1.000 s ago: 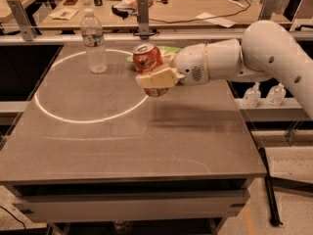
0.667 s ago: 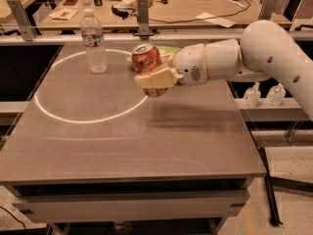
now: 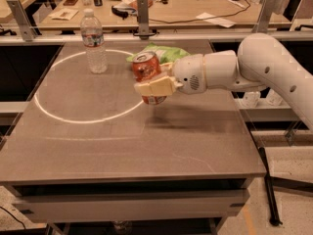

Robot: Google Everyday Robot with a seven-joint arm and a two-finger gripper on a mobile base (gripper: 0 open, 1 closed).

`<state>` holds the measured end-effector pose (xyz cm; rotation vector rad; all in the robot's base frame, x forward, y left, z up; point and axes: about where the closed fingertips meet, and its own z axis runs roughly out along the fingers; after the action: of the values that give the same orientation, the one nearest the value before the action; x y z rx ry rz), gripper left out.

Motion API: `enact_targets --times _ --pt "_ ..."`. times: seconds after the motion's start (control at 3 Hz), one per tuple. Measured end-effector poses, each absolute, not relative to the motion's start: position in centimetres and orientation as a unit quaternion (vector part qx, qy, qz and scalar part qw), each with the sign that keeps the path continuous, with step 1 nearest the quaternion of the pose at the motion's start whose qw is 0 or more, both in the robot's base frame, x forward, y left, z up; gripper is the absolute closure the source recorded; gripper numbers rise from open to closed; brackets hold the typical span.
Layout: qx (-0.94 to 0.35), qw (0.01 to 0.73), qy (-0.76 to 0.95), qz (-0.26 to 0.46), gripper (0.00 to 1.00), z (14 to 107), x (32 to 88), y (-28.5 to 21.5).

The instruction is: Place coke can upright

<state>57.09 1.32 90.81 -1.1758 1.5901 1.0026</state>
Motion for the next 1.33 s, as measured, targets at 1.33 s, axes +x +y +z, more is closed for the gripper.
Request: enact_targets --times 1.33 --pt "-0.457 0.486 0.607 0.431 1.0 87.3 56.0 1.1"
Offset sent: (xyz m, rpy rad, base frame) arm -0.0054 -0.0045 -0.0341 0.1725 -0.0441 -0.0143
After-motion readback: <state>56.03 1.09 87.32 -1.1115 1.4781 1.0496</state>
